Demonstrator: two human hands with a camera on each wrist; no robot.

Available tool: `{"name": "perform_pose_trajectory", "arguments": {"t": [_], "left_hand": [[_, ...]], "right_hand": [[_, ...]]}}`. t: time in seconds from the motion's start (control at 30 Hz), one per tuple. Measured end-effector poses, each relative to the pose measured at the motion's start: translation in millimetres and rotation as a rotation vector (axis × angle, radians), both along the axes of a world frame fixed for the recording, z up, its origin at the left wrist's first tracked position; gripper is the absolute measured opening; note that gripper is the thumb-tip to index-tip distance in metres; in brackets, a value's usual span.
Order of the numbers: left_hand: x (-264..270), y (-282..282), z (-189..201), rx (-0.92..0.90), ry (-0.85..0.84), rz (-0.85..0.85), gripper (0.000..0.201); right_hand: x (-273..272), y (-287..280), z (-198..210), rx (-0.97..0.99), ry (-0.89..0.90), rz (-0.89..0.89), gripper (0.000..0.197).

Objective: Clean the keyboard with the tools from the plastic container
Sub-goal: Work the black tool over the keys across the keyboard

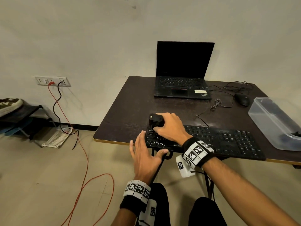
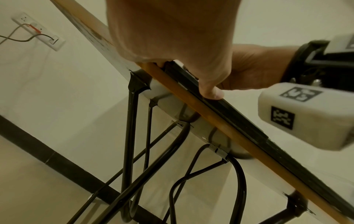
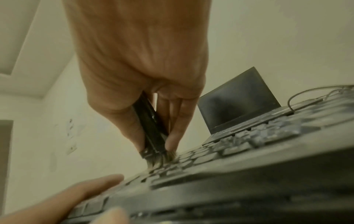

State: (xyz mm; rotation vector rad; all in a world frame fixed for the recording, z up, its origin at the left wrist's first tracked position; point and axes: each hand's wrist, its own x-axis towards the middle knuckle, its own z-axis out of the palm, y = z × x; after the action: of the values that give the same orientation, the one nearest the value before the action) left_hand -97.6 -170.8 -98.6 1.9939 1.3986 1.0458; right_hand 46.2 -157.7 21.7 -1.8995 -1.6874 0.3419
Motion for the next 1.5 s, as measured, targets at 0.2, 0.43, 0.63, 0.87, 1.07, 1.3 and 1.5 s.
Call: {"name": "perform_pose_trajectory", "arguments": {"t": [0.2, 0.43, 0.63, 0.87, 1.07, 1.3, 1.5], "left_hand": [[3, -3, 0, 0.111, -0.049, 0.002, 0.120], [1, -1, 1, 0.084, -0.012, -0.011, 0.116], [1, -3, 3, 0.099, -0.025, -0.015, 0.114], [0, -4, 5, 0.079, -0.013, -0.027, 0.115], [0, -5, 8, 0.067, -0.011, -0.023, 0.115], [0, -6, 9, 0.055, -0.002, -0.026, 0.116], [-2, -5, 11, 0.035, 0.001, -0.034, 0.115]], "right_hand": [[4, -9, 7, -0.177, 0.026, 0.141, 0.016], [-6, -5, 11, -0.168, 0.013, 0.167, 0.015], [10, -3, 16, -0.185, 0.008, 0.063, 0.016], [26, -11, 19, -0.221, 0.024, 0.029, 0.019], [29, -15, 19, -0.193, 0.000, 0.003, 0.020], [27, -21, 17, -0.191, -0.008, 0.036, 0.017], [21, -27, 14, -0.213, -0.005, 0.106, 0.017]]}}
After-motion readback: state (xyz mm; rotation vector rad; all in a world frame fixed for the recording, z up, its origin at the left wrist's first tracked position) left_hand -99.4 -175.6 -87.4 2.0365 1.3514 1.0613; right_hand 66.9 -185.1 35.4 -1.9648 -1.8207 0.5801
